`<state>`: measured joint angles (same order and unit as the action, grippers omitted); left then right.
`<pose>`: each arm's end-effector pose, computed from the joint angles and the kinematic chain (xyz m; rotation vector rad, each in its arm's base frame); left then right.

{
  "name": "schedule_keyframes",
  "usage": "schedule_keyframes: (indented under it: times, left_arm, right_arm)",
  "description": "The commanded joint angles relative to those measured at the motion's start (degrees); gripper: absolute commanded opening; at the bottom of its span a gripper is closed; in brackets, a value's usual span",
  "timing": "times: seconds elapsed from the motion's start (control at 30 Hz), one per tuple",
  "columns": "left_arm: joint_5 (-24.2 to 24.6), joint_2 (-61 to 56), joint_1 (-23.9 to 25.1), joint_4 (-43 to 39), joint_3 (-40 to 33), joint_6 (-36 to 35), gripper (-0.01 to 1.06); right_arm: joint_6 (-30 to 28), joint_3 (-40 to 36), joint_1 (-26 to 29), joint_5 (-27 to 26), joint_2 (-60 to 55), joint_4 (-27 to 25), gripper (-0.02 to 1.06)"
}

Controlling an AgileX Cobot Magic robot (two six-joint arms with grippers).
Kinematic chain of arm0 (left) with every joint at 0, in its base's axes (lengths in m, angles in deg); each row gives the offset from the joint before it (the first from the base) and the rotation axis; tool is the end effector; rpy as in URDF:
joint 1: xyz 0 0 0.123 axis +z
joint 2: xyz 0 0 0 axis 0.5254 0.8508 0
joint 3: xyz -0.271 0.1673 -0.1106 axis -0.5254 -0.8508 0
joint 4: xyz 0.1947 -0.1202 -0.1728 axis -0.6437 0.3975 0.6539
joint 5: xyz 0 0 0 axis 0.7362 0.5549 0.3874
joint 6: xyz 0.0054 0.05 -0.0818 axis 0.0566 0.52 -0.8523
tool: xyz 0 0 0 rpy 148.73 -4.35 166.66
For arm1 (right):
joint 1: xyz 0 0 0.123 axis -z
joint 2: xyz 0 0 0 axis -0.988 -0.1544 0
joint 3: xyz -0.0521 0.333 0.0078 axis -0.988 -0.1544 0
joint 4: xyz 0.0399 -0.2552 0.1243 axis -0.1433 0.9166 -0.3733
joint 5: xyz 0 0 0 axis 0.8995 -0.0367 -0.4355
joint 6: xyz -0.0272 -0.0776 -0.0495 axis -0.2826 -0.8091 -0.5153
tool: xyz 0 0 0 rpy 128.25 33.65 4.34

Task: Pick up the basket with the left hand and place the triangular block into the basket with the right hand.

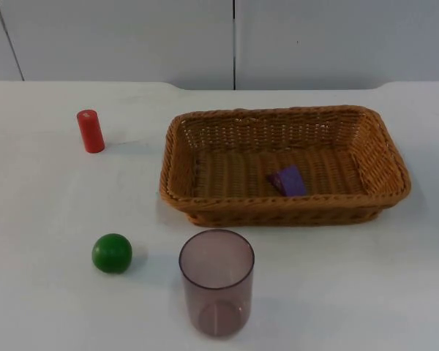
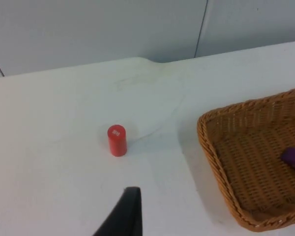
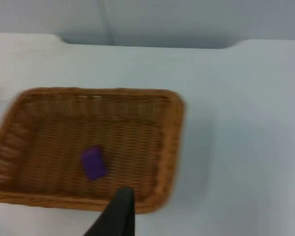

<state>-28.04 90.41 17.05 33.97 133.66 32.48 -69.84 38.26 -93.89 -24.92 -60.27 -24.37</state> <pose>0.2445 -0.0674 0.4157 0.2283 2.2082 -0.2170 0.2004 0.0418 0.3835 -0.0810 2.1762 0.1623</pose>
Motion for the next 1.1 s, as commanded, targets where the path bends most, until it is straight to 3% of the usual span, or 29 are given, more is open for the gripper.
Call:
schedule_keyframes:
  times: [0.0,0.1,0.27,0.37,0.47,0.63,0.77,0.83,0.93,0.97,1.07]
  left_arm:
    - [0.89,-0.63,0.09,0.60,-0.13,-0.03,1.05]
    - [1.12,-0.63,0.09,0.37,-0.13,-0.03,1.05]
    - [-0.92,-0.63,0.09,-1.90,-0.13,-0.44,1.05]
    - [-2.75,-0.63,0.09,-3.87,-0.13,-0.58,1.05]
    - [-3.07,-1.01,0.09,-3.87,-0.13,-0.58,1.05]
    - [-4.98,-1.49,0.09,-3.16,-0.13,-2.83,1.05]
    - [-3.70,-2.79,0.09,-4.89,-0.13,-2.54,1.05]
    - [-6.95,-4.84,0.09,-5.30,-0.13,-1.60,1.05]
    - [-12.08,-9.71,0.09,-9.04,-0.13,-1.47,1.05]
    - [-12.08,-9.71,0.09,-9.04,-0.13,-1.47,1.05]
    - [-12.81,-14.98,0.09,-14.09,-1.28,-1.47,1.05]
  right_arm:
    - [2.69,-0.14,2.66,3.02,1.55,5.56,1.05]
    - [3.62,-0.14,5.25,5.06,3.38,9.08,1.05]
    - [3.83,-0.14,6.42,4.10,7.75,13.87,1.05]
    - [8.88,-0.14,6.42,3.60,10.39,20.96,1.05]
    - [10.34,-0.14,6.42,3.28,13.00,25.48,1.05]
    - [13.32,-0.14,6.42,-4.17,15.90,26.24,1.05]
    - [13.30,0.97,6.29,-2.34,17.02,23.72,1.05]
    - [11.57,0.14,6.29,-4.44,17.30,20.44,1.05]
    - [-3.32,-1.56,6.29,-8.20,17.30,3.72,1.05]
    - [-3.32,-1.56,6.29,-8.20,17.30,3.72,1.05]
    - [-18.34,-3.72,6.29,-11.15,17.30,-12.86,1.05]
